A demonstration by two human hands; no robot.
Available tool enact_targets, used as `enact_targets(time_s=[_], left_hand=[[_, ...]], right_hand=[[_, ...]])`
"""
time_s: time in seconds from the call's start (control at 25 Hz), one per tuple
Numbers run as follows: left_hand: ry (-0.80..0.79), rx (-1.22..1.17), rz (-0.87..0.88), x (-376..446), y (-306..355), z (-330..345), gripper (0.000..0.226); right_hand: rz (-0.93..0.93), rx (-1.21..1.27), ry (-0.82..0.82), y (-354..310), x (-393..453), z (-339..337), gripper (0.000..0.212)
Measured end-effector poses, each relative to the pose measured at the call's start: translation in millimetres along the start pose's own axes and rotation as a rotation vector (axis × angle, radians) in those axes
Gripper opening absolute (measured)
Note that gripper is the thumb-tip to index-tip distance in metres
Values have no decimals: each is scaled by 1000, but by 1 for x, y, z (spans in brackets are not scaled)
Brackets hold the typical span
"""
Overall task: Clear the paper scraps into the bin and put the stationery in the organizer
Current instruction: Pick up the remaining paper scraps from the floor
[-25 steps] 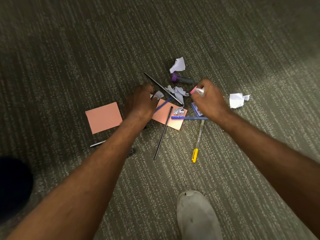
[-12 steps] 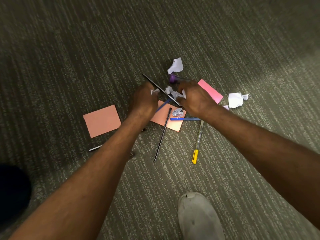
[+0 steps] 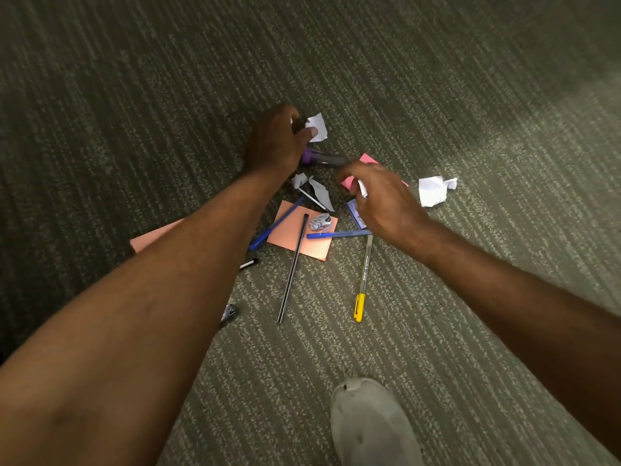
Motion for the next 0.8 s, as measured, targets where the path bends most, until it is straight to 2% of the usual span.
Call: enact_targets(time_s=[0.16,0.28,0.44,0.56,0.68,0.8], left_hand=[[-52,162,-26,17,-1,17,32],[-53,161,-77,17,-3,18,33],[84,-7,-112,-2,-4,-4,21],[148,-78,-120,-32,-5,-15,20],[96,-92,-174,-59,-15,-12,25],[4,-89,-187,-75,-21,1,20]], right_hand=[[5,51,-25,16,-16,0,24],[-26,26,-30,17,-26,7,18],[-66,-65,39,-1,-15,7,26],[-118,-177,-15,-20,2,18,45],[-133,-303,-78,-29,13,34,56],[-117,-322,-45,-31,18,40,45]])
Point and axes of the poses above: each hand's wrist, its own x-axis towards the middle knuckle, its own z-axis out of the palm, y = z × x, the point moved 8 cm from there along x, towards the middle knuckle, and after that the axes turned 12 degrees about z, right-handed, at the moved point
